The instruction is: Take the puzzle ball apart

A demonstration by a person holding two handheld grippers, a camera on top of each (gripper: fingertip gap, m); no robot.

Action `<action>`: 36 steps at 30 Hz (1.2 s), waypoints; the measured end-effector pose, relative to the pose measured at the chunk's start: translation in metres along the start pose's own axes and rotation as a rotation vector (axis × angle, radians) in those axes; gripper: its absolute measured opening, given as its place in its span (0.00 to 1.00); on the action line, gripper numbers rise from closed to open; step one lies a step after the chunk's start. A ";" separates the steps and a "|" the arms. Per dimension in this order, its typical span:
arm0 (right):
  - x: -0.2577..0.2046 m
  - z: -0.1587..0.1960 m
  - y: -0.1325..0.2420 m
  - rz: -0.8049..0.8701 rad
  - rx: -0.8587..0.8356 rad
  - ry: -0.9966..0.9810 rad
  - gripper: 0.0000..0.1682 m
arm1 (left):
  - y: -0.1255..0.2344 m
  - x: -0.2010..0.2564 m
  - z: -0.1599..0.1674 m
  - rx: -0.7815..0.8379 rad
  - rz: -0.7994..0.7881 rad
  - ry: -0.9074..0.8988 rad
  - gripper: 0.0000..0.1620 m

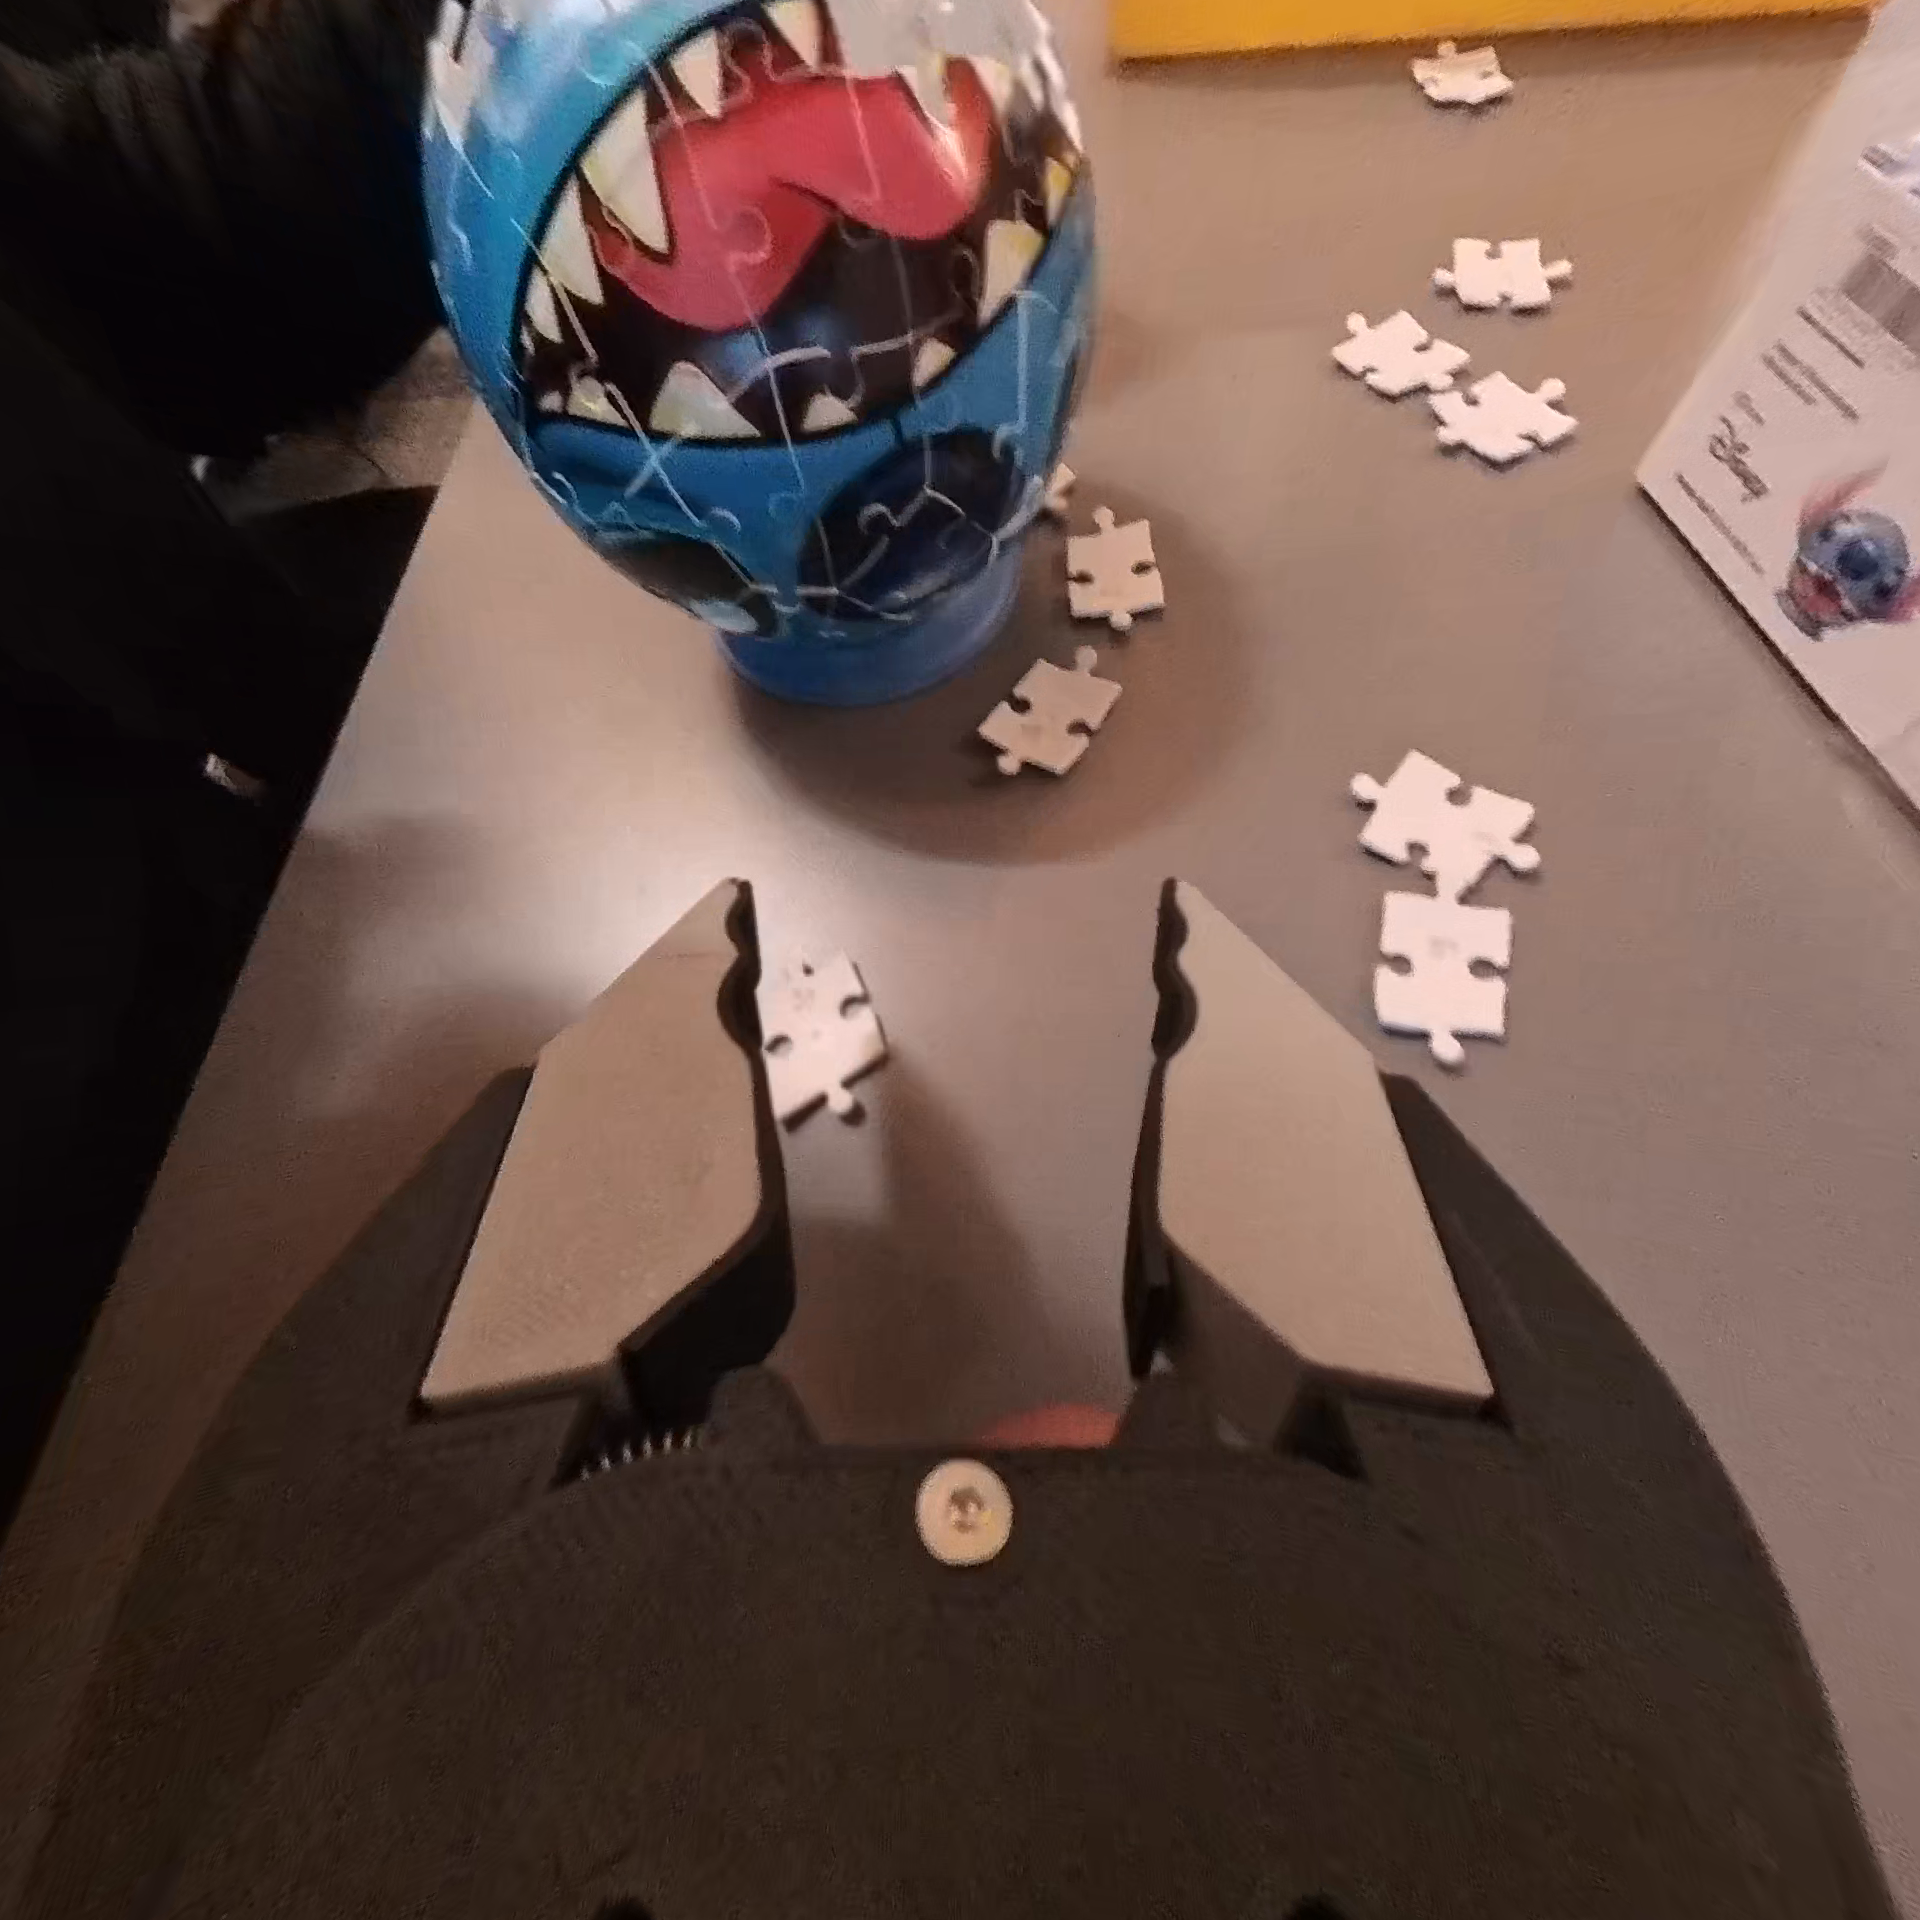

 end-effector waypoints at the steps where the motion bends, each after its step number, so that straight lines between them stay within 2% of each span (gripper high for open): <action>1: -0.005 -0.005 -0.007 -0.018 0.000 0.013 0.45 | -0.003 0.004 -0.004 0.010 0.009 -0.011 0.82; 6: -0.021 -0.019 -0.036 -0.033 -0.017 0.156 0.47 | -0.012 0.018 -0.008 -0.012 0.007 -0.074 0.82; 11: -0.027 -0.034 -0.047 -0.068 0.059 0.201 0.48 | -0.011 0.033 -0.025 0.086 0.003 -0.137 0.80; 15: -0.029 -0.037 -0.052 -0.067 0.064 0.201 0.47 | -0.015 0.038 -0.031 0.100 0.011 -0.132 0.80; 18: -0.031 -0.038 -0.056 -0.079 0.068 0.191 0.47 | -0.014 0.044 -0.039 0.150 0.027 -0.136 0.75; 28: -0.031 -0.045 -0.058 -0.107 0.104 0.138 0.44 | -0.012 0.053 -0.045 0.194 0.077 -0.123 0.69; 36: -0.018 -0.041 -0.054 -0.064 0.094 0.081 0.43 | 0.000 0.056 -0.051 0.263 0.038 -0.079 0.66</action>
Point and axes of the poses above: each gripper's, where its closed fingertips meet, y back along the fingers, z out of its underside, x = y × z across the jaws, the point moved 2 cm from there along y, back along the fingers, and after that the axes turned 5 degrees about -y, right-handed, at the moved point
